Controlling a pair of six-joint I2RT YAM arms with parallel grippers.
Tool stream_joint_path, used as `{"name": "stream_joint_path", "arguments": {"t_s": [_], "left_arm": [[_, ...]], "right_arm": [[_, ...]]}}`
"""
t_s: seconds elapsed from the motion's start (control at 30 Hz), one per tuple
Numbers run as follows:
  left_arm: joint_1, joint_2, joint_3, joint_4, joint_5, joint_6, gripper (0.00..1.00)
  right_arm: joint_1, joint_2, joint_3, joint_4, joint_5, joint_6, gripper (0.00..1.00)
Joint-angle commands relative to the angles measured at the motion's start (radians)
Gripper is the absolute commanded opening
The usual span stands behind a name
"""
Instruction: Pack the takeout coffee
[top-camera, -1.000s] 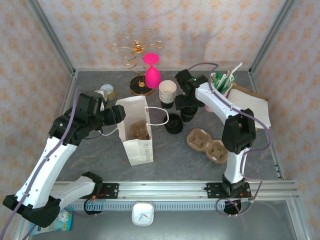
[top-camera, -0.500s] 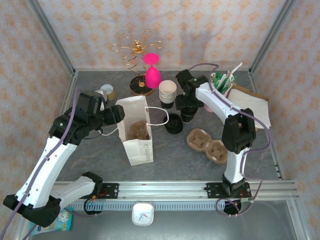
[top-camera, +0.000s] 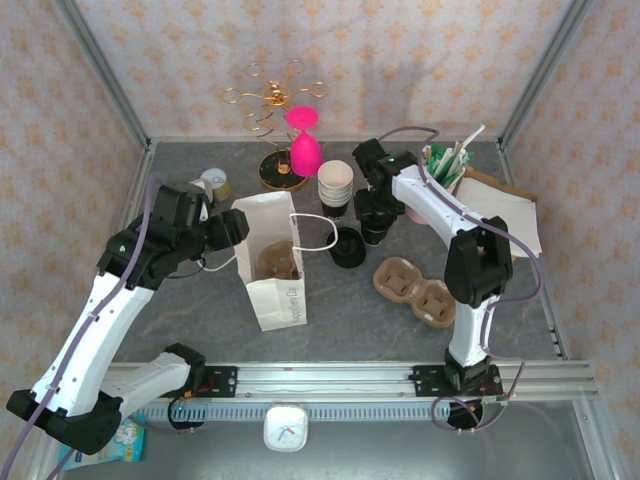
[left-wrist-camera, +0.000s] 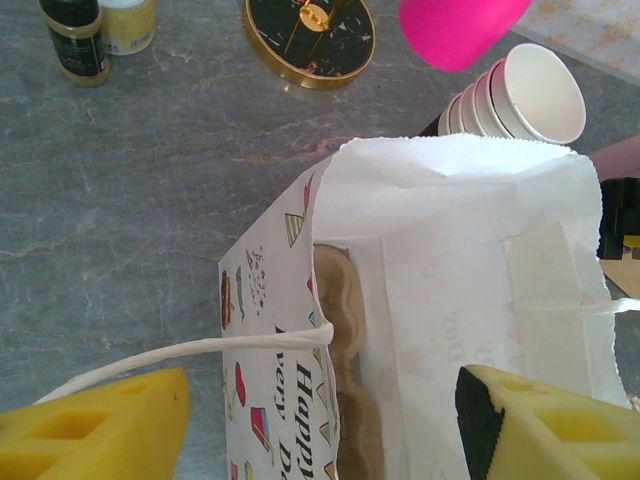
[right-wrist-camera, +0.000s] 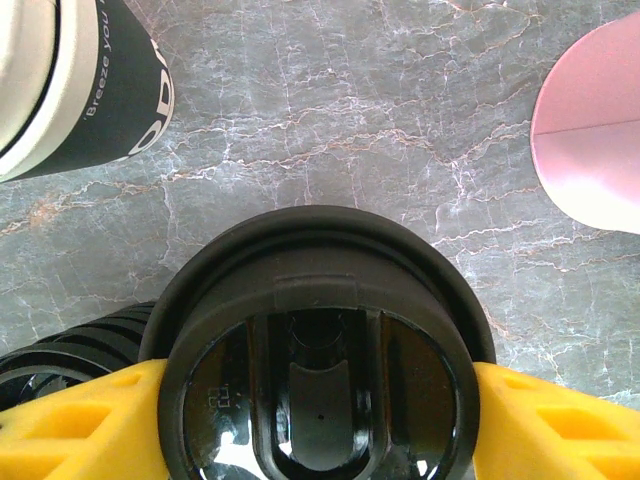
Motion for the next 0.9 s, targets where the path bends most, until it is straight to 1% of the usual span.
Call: {"name": "stream_joint_path", "arguments": {"t_s": [0.0,0.07,0.13,0.23,0.43,0.47,0.53,0.6,0.77,0.87], "left_arm": [[0.009,-0.013,0.032,-0.037,0.009,-0.019,0.72],[0.009,-0.016,0.033,-0.047,0.007,-0.019,0.72],[0.010,-0.018,0.035,-0.064,0.005,-0.053,0.72],[0.012,-0.011,0.051,-0.111,0.002,-0.062,0.70],[0.013,0.013,0.052,-0.158,0.082,-0.034,0.69],[0.013,0.026,0.054,-0.163,0.088,-0.030,0.67],[0.013,0.049,0.068,-0.162,0.090,-0.031,0.61],[0.015,0.066,0.075,-0.147,0.102,-0.031,0.60],[0.015,0.086,0.051,-0.120,0.149,-0.049,0.54],[0.015,0.086,0.050,-0.116,0.130,-0.063,0.43]], "right_arm": [[-0.005,-0.022,-0.010,-0.028,0.013,0.006,0.67],[-0.004,-0.030,0.001,-0.035,0.014,0.012,0.66],[-0.005,-0.042,0.009,-0.043,0.015,0.018,0.64],[-0.004,-0.062,0.018,-0.061,0.016,0.028,0.62],[-0.001,-0.107,0.014,-0.078,0.005,0.037,0.61],[0.002,-0.114,0.014,-0.078,0.004,0.038,0.60],[0.009,-0.124,0.017,-0.085,0.000,0.040,0.60],[0.018,-0.136,0.018,-0.087,0.000,0.039,0.60],[0.031,-0.163,0.035,-0.108,0.004,0.046,0.59],[0.043,-0.178,0.056,-0.122,0.007,0.059,0.58]]}}
